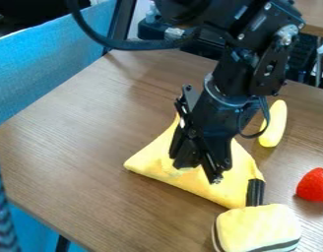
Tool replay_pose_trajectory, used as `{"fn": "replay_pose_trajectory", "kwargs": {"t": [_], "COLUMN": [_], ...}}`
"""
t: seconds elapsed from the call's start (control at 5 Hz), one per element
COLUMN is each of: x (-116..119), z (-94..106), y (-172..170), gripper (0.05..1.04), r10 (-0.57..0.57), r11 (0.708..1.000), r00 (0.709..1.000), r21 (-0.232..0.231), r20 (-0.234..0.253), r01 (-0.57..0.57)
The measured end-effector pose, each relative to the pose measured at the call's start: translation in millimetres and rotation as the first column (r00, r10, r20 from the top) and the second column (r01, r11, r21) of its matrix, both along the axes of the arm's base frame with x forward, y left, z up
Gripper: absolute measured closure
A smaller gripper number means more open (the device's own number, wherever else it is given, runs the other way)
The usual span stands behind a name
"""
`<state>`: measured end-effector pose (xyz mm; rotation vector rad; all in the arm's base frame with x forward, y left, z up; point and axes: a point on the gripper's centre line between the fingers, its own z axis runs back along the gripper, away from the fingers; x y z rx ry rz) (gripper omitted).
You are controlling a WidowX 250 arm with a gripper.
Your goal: Fold the cloth from the top left to bottom right
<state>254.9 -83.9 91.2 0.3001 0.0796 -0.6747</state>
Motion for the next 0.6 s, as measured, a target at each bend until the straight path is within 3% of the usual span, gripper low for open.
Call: {"fn": "replay_pose_trajectory", "kwargs": {"t": [0.2, 0.4, 0.6], "x": [2.1, 4.5, 0.6], "z": [-2.3, -1.6, 3.6], "y": [-2.2, -1.6, -4.6], "gripper": [0.635, 0.326, 0.091], "r10": [-0.032, -0.1, -0.209], "r11": [0.999, 0.995, 0.978], "r00": [0.999, 0.995, 0.978], "r21": [-0.011, 0.004, 0.008], "r20": [0.0, -0.002, 0.015], "r01": [0.032, 0.1, 0.209]}}
